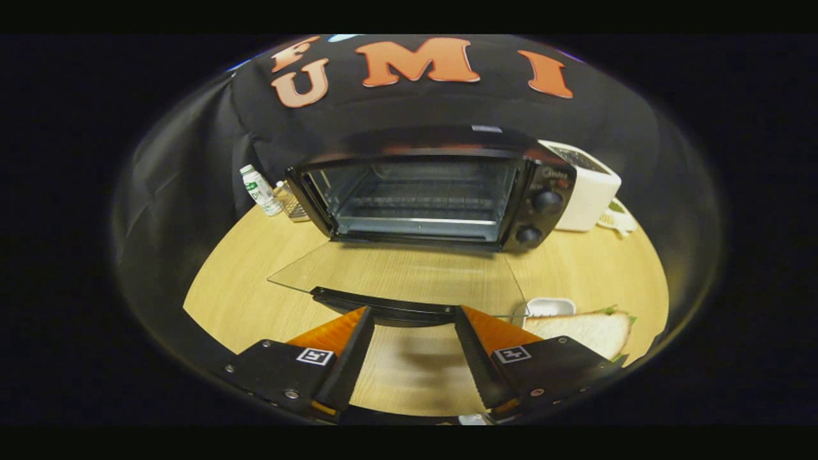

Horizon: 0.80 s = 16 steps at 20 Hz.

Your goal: Open the toaster oven, put the food inside, and close the toaster oven door.

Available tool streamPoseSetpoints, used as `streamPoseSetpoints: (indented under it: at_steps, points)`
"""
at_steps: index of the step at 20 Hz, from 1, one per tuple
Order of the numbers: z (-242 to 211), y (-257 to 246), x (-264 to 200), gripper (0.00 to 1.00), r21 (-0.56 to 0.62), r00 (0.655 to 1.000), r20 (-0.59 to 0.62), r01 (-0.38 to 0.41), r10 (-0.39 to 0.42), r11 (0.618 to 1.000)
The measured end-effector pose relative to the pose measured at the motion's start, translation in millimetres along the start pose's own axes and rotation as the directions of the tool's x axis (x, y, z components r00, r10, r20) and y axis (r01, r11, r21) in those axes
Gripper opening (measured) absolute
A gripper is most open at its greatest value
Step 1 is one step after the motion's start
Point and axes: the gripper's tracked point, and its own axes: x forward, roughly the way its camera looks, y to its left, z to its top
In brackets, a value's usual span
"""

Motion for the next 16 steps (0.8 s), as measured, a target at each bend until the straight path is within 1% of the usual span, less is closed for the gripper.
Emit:
streamPoseSetpoints:
  at_steps: [3,6,8,11,13,16]
  points:
    - [-26,-2,16,0.76,0.014,0.997,-0.077,0.007,-0.006,1.000]
    - [-37,-4,28,0.75,0.005,0.994,-0.105,0.039,-0.038,0.999]
    - [-39,-4,30,0.75,-0.017,0.993,-0.110,0.040,-0.042,0.999]
    - [-31,-2,19,0.75,0.005,0.996,-0.086,0.003,-0.003,1.000]
    - [-18,-3,1,0.75,0.039,0.999,-0.041,-0.030,0.031,0.999]
    - [-3,-21,-32,0.75,0.069,0.999,0.002,-0.042,0.042,0.997]
